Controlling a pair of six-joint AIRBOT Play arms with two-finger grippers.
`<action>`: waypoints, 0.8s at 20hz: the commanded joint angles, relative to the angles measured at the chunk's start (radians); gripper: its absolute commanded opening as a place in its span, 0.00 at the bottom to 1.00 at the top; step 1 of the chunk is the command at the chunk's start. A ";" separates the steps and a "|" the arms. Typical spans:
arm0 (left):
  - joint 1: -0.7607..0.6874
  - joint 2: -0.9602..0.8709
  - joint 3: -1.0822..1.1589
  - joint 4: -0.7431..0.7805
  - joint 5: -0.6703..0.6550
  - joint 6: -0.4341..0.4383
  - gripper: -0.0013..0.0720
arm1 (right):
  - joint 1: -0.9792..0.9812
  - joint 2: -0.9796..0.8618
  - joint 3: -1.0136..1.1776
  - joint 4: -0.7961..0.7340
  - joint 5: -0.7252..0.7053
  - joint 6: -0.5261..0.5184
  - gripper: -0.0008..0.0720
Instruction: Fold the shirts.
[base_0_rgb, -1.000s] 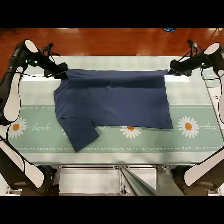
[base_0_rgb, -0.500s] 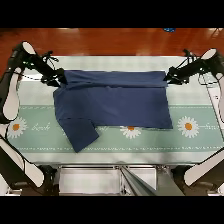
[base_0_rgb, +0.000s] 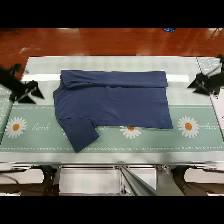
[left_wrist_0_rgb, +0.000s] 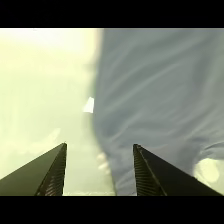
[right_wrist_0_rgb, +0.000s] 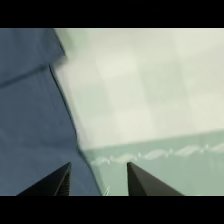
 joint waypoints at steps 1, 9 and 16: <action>0.135 0.285 -0.494 -0.151 0.229 0.106 0.71 | -0.027 0.218 -0.420 0.166 -0.202 -0.154 0.57; 0.319 0.383 -0.861 -0.476 0.367 0.335 0.71 | -0.027 0.298 -0.582 0.206 -0.177 -0.188 0.57; 0.085 0.306 -0.879 -0.513 0.475 0.315 0.70 | -0.040 0.299 -0.581 0.248 -0.191 -0.173 0.57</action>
